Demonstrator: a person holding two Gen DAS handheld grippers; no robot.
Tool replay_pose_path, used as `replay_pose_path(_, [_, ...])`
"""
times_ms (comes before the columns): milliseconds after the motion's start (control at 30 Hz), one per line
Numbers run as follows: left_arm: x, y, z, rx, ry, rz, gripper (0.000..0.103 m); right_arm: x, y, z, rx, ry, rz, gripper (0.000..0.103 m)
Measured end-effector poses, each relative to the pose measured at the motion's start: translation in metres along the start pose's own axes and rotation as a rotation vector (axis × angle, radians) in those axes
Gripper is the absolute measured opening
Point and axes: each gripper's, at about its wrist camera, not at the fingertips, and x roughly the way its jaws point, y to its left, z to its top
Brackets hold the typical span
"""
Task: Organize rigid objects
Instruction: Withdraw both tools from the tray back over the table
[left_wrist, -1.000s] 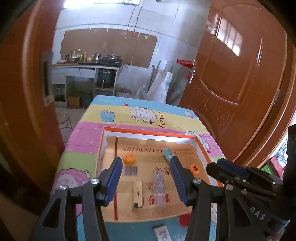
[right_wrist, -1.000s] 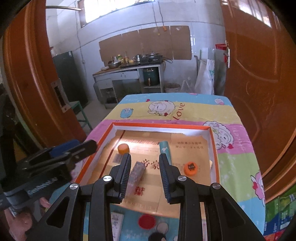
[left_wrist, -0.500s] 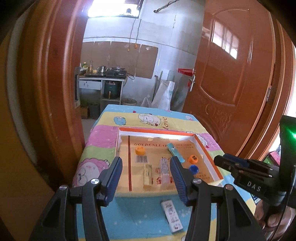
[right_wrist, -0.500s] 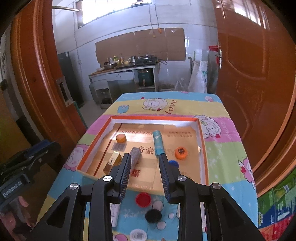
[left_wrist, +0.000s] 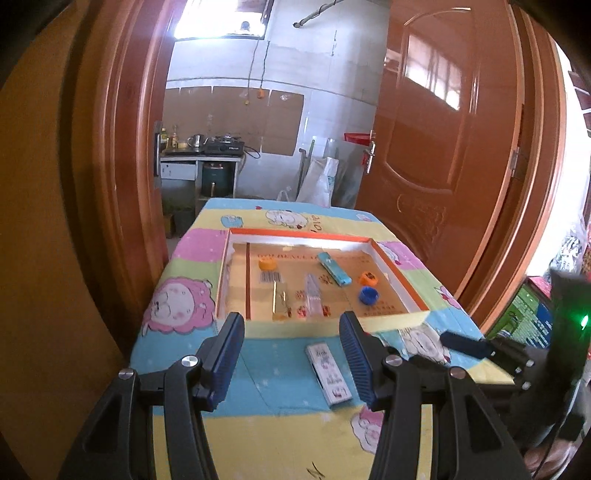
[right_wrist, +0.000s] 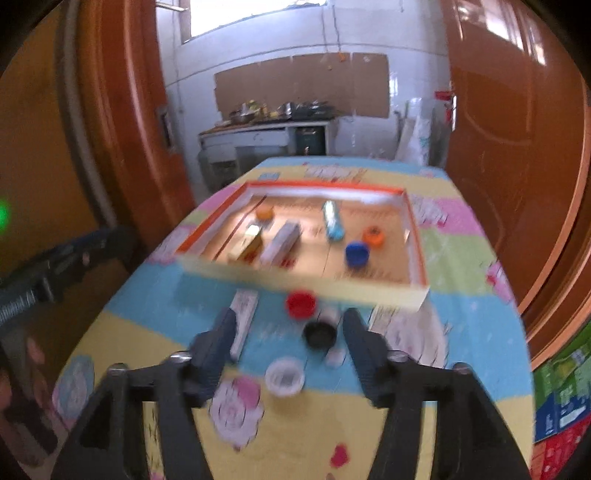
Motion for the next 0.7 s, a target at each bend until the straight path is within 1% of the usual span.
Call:
replay_pose_path(100, [-0.001,-0.002,-0.008,-0.004,0.012,-0.016,0.053,0.007,0.002,-0.020,-0.011,0.035,-0.021,0.063])
replay_pose_path(233, [-0.002,0.000,-0.018,-0.022,0.023,-0.035,0.053,0.019,0.005,-0.037,-0.026,0.086,-0.040,0.063])
replay_pose_path(433, [-0.004,0.007,-0.027,-0.038,0.025,-0.019,0.053,0.033,0.006,-0.042,-0.029,0.113,-0.037,0.063])
replay_pose_path(667, [0.001,0.016,-0.032,-0.047,0.045,-0.007,0.053,0.051,0.012,-0.039,-0.035,0.165,-0.054,0.063])
replay_pose_path(700, [0.002,0.016,-0.033,-0.047,0.049,-0.008,0.053,0.054,0.013,-0.038,-0.036,0.174,-0.065,0.060])
